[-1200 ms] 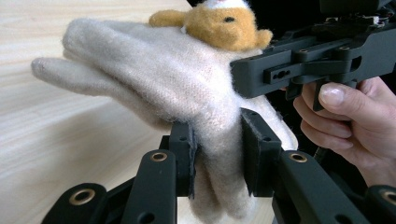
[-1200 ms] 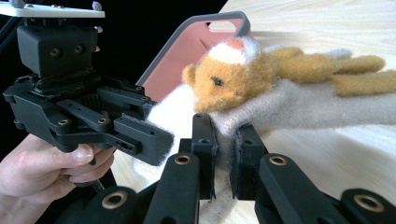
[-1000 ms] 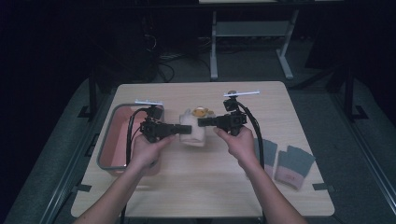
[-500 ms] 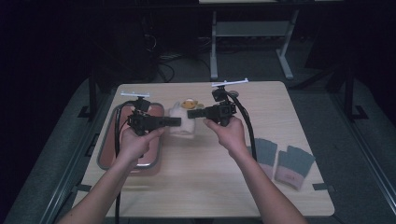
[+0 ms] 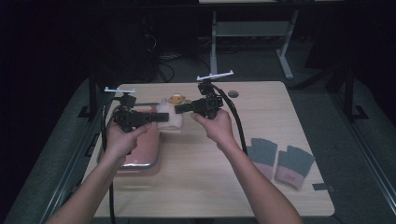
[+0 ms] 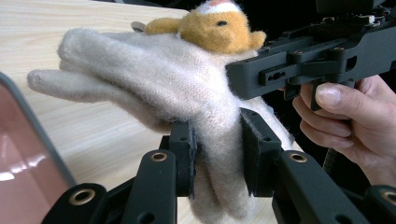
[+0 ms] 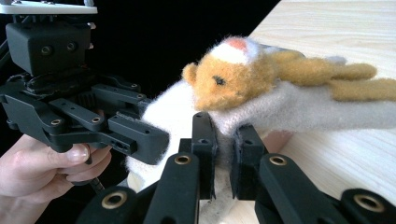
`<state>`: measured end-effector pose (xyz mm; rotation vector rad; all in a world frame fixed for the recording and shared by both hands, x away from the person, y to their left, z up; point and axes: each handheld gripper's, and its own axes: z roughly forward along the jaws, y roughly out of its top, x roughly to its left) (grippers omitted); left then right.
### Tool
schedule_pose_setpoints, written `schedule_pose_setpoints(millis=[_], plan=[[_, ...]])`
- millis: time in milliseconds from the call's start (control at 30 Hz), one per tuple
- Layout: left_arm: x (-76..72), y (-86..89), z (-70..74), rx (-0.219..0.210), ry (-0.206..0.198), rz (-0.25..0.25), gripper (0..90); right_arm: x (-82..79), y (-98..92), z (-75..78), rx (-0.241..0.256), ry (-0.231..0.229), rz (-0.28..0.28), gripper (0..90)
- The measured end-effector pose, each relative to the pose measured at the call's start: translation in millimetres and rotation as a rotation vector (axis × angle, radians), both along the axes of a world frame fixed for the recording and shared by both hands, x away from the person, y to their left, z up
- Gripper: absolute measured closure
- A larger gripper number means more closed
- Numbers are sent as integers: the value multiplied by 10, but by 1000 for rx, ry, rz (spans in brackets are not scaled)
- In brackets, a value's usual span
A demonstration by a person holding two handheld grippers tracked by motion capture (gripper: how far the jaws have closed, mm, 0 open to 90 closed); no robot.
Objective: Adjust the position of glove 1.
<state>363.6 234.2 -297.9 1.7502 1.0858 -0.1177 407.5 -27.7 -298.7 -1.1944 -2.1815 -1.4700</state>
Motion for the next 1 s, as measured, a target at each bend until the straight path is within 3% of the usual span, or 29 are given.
schedule_pose_setpoints(millis=[433,1000], plan=[[-12,253,97,-2,-8,21,687,50,260,101,6,-17,30,823],[-22,598,94,-4,-1,59,687,119,619,130,-8,-24,65,822]])
